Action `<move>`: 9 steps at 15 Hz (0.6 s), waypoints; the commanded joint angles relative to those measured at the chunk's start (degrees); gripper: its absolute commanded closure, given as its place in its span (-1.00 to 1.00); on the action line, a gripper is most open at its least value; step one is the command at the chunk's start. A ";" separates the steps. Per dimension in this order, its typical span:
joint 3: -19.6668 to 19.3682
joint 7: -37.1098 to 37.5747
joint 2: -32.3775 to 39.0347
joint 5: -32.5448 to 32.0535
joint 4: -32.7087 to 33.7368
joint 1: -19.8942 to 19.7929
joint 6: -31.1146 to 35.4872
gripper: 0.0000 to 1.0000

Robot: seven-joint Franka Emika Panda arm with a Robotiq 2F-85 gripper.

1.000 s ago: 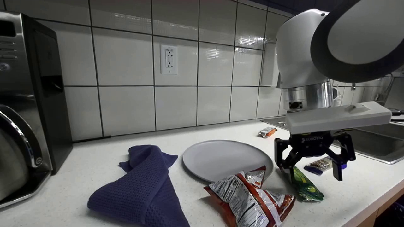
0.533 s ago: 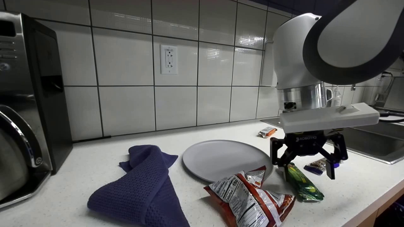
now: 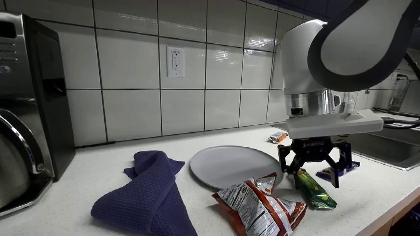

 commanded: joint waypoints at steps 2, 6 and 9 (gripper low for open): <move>-0.51 1.31 0.59 -0.45 0.91 0.39 0.67 0.12; -0.56 1.19 -0.01 -0.35 0.90 0.39 1.04 0.72; -0.61 1.28 -0.45 -0.47 0.86 0.40 1.27 0.74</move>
